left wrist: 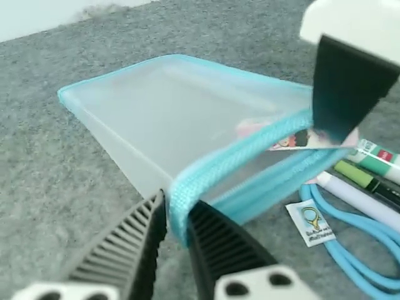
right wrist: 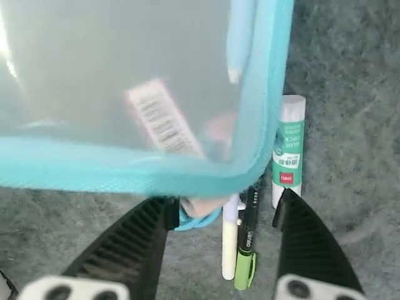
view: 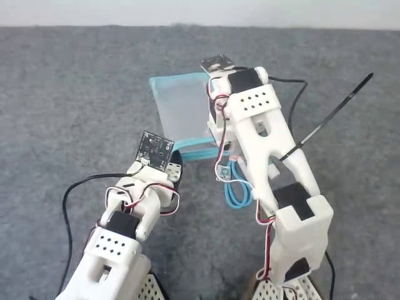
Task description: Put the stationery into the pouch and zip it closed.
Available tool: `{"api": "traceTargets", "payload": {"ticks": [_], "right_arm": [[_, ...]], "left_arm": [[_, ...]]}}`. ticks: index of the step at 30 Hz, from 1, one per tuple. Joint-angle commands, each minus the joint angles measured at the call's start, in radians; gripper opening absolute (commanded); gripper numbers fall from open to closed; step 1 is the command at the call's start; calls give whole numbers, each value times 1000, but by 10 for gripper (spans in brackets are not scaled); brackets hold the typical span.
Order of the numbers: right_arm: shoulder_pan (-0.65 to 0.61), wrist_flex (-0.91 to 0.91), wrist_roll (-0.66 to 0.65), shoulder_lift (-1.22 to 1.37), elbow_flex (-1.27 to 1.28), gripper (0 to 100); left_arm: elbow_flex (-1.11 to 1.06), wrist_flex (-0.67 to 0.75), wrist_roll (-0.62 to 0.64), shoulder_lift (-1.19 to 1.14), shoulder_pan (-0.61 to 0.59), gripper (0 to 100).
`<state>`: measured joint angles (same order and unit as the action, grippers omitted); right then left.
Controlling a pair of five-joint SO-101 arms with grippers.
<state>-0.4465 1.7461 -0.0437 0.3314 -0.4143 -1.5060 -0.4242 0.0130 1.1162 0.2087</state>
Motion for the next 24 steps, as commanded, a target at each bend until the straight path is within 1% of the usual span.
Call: {"api": "traceTargets", "payload": {"ticks": [1, 5, 9, 11, 13, 15, 17, 19, 21, 22, 24], "right_arm": [[-87, 24, -18, -148, -57, 241], [-101, 19, -60, -282, -55, 241], [-24, 19, -61, -392, -51, 241], [22, 22, -63, -435, -37, 241], [54, 19, -97, -479, 23, 241], [70, 18, -129, -522, 130, 240], [88, -13, -158, -561, 288, 240], [113, -94, -196, -595, 479, 239], [139, -203, -219, -611, 666, 239], [150, -260, -222, -616, 749, 239], [166, -352, -221, -615, 872, 239]], "left_arm": [[21, 28, -3, 23, 0, 11], [21, 28, -3, 23, 0, 11], [21, 28, -3, 23, -3, 11], [25, 28, 3, 23, -26, 11], [35, 35, 6, 23, -78, 11], [39, 61, 28, 23, -155, 11], [45, 81, 78, 23, -245, 11], [45, 97, 101, 23, -305, 11], [44, 97, 72, 15, -288, 11], [36, 87, 32, 14, -247, 11], [22, 34, -80, 18, -110, 11]]}}
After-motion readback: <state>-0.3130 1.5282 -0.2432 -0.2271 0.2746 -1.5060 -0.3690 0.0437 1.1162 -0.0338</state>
